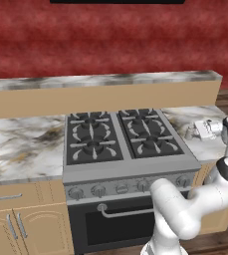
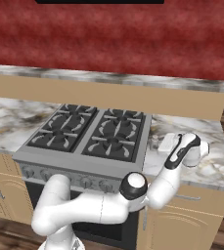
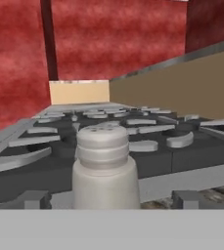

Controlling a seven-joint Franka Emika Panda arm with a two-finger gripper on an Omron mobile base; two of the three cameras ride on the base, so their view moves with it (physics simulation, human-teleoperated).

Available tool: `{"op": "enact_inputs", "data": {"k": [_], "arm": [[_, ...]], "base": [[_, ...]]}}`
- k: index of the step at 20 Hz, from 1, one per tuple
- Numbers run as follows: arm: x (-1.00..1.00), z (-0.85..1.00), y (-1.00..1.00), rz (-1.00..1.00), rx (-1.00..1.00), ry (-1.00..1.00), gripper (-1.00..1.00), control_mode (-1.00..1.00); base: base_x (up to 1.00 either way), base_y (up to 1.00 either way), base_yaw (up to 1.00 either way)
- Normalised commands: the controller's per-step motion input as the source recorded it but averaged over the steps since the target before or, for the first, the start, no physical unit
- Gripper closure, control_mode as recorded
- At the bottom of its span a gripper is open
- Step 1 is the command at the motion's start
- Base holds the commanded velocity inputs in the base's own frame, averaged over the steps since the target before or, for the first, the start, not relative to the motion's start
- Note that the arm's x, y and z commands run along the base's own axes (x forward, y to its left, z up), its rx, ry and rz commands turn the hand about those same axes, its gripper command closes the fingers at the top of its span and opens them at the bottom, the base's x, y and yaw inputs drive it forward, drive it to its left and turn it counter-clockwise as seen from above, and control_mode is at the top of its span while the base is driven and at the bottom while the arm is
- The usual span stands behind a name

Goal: Collect the turmeric, mayonnaise, and shaker from the cabinet and place them next to the stove.

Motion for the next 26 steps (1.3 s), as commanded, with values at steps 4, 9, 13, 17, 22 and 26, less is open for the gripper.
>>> {"op": "enact_inputs", "data": {"k": [4, 9, 13, 17, 22, 26], "arm": [[-0.21, 0.4, 0.2, -0.08, 0.0, -0.08, -1.0, -1.0], [-0.26, 0.58, 0.39, -0.14, -0.05, -0.1, -1.0, -1.0], [-0.34, 0.59, 0.54, -0.15, -0.07, -0.12, -1.0, -1.0], [-0.49, 0.6, 0.73, -0.17, -0.09, -0.15, -1.0, -1.0], [-0.6, 0.56, 0.94, -0.19, -0.13, -0.17, -1.0, -1.0], [-0.65, 0.49, 1.0, -0.17, -0.14, -0.1, -1.0, -1.0]], "base": [[0.0, 0.0, 0.0], [0.0, 0.0, 0.0], [0.0, 0.0, 0.0], [0.0, 0.0, 0.0], [0.0, 0.0, 0.0], [0.0, 0.0, 0.0]]}}
